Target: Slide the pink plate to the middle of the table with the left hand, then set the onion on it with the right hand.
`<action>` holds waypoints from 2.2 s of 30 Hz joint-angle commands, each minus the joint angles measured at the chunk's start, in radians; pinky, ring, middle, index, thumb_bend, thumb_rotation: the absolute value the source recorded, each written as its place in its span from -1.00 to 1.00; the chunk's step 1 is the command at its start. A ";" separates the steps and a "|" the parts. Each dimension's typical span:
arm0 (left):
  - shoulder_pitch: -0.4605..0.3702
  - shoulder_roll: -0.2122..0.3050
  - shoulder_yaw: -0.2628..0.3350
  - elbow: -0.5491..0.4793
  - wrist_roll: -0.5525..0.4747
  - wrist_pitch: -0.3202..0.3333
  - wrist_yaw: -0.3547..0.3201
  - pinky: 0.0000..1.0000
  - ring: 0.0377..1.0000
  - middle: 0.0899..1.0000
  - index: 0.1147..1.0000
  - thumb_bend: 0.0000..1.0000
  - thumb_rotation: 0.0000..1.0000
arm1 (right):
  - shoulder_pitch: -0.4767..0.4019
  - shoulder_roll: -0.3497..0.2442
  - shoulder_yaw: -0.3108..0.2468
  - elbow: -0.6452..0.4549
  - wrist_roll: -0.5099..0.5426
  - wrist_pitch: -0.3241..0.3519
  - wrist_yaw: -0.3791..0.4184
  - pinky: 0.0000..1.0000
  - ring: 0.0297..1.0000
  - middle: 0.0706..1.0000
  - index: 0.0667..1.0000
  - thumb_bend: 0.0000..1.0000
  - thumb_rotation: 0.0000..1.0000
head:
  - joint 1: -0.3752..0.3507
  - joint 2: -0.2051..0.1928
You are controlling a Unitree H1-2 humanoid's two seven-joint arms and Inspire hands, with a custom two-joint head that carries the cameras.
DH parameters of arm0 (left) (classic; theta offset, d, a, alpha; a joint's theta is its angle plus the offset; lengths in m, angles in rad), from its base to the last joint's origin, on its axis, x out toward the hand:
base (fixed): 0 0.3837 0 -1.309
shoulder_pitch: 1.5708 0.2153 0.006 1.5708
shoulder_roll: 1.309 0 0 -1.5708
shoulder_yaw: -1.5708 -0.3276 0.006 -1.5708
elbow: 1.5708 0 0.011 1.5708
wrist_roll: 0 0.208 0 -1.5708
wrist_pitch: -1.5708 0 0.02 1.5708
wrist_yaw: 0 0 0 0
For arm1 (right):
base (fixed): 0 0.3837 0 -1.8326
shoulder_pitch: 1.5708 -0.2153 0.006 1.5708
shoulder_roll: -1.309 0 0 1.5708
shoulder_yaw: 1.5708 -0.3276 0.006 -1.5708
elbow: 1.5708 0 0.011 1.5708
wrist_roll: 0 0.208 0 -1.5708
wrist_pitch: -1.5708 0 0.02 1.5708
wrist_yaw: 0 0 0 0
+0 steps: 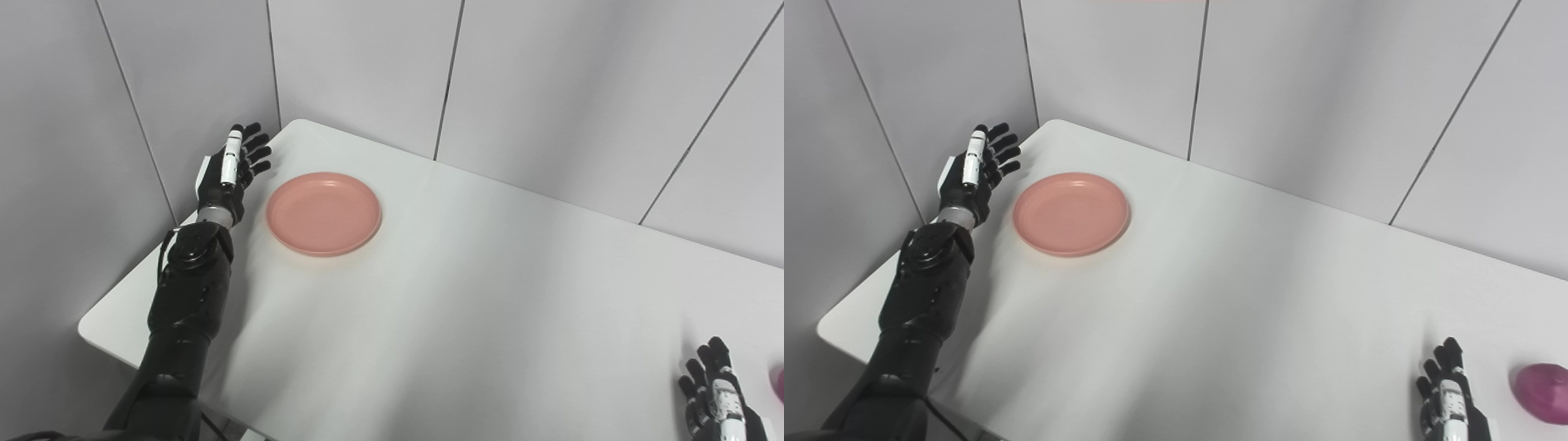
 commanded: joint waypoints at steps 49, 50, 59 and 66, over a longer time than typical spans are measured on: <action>-0.091 -0.020 -0.068 0.145 -0.053 -0.066 -0.062 0.66 0.66 0.63 0.58 -0.34 1.00 | -0.009 0.007 0.004 -0.059 -0.010 -0.006 -0.009 1.00 1.00 1.00 1.00 -1.00 1.00 | -0.012 0.013; -0.091 -0.023 -0.070 0.151 -0.057 -0.069 -0.072 0.69 0.68 0.65 0.60 -0.34 1.00 | -0.010 0.006 0.005 -0.059 -0.011 -0.007 -0.009 1.00 1.00 1.00 1.00 -1.00 1.00 | -0.012 0.013; -0.092 -0.039 -0.081 0.171 -0.073 -0.081 -0.094 0.70 0.70 0.67 0.62 -0.32 1.00 | -0.012 0.009 -0.003 -0.050 -0.002 -0.013 -0.006 1.00 1.00 1.00 1.00 -1.00 1.00 | -0.016 0.014; -0.086 -0.050 -0.092 0.165 -0.073 -0.081 -0.102 0.70 0.70 0.67 0.62 -0.33 1.00 | -0.014 0.014 -0.001 -0.056 -0.013 -0.012 -0.016 1.00 1.00 1.00 1.00 -1.00 1.00 | -0.024 0.017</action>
